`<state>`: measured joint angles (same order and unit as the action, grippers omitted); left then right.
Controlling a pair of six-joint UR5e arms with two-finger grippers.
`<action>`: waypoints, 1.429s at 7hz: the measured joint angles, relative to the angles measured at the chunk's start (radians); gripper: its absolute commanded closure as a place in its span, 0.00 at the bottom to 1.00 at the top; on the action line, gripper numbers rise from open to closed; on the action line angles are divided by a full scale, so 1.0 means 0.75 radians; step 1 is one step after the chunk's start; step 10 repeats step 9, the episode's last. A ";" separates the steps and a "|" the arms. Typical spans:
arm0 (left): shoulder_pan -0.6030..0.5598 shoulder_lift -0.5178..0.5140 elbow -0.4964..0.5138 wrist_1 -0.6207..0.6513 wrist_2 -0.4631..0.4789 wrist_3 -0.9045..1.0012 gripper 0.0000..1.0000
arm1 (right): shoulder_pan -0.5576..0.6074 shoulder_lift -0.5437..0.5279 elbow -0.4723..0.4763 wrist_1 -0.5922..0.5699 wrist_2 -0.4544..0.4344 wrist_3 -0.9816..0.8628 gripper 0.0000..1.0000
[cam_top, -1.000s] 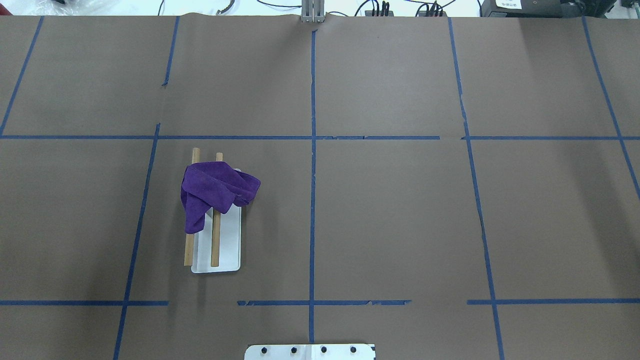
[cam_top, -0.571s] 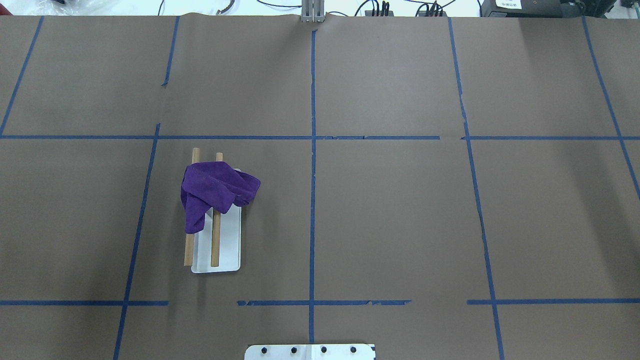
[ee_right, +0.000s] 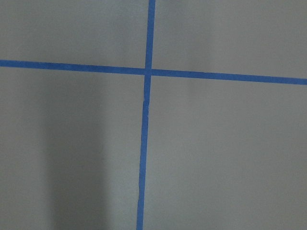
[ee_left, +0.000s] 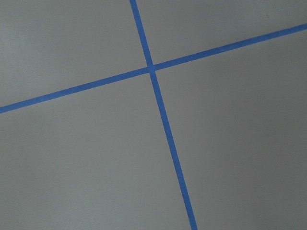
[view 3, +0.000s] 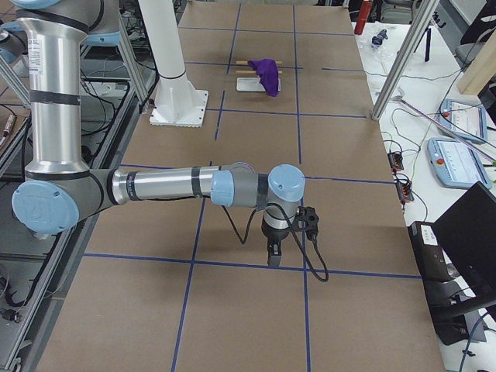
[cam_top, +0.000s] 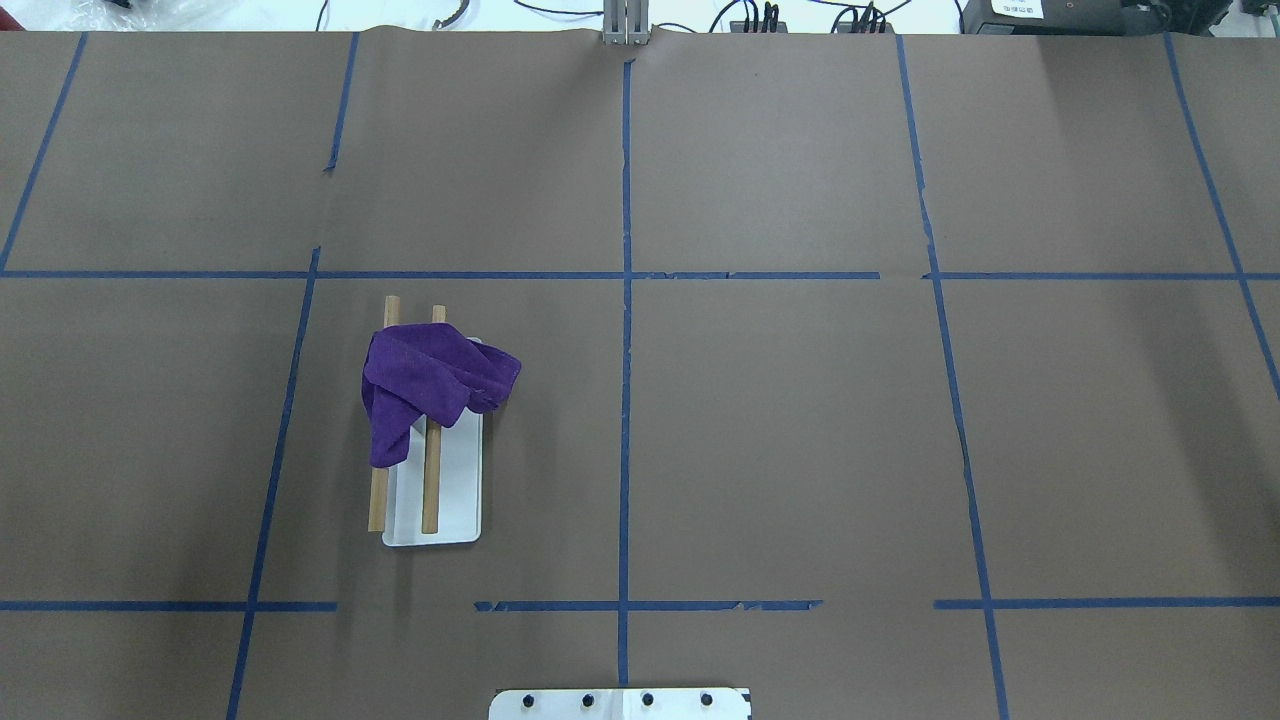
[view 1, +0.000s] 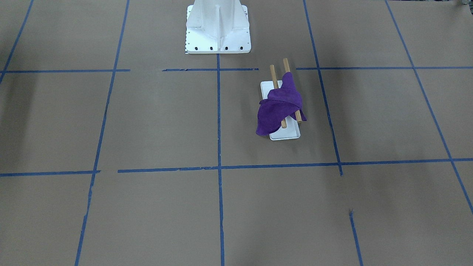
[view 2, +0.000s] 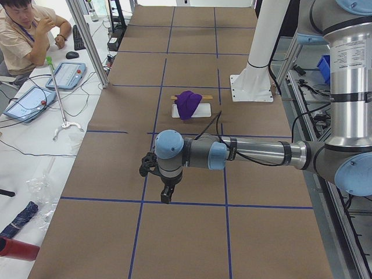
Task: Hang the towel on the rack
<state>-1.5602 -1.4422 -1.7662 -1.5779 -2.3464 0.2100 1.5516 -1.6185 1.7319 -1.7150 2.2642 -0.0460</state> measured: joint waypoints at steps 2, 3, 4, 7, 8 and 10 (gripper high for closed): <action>0.000 -0.001 -0.009 -0.001 -0.001 -0.002 0.00 | -0.001 0.004 -0.004 0.000 0.000 0.000 0.00; 0.000 -0.002 -0.014 -0.001 -0.002 -0.002 0.00 | -0.001 0.005 -0.005 0.000 0.000 0.000 0.00; 0.000 -0.005 -0.016 -0.003 -0.003 -0.002 0.00 | -0.001 0.006 -0.006 0.000 0.000 -0.001 0.00; 0.000 -0.016 -0.018 -0.007 -0.002 0.001 0.00 | 0.000 0.008 -0.009 0.000 0.000 -0.002 0.00; 0.000 -0.019 -0.018 -0.008 -0.001 0.001 0.00 | 0.000 0.010 -0.007 0.001 -0.001 -0.003 0.00; 0.000 -0.021 -0.017 -0.009 0.000 0.002 0.00 | 0.000 0.011 -0.004 0.001 -0.001 -0.003 0.00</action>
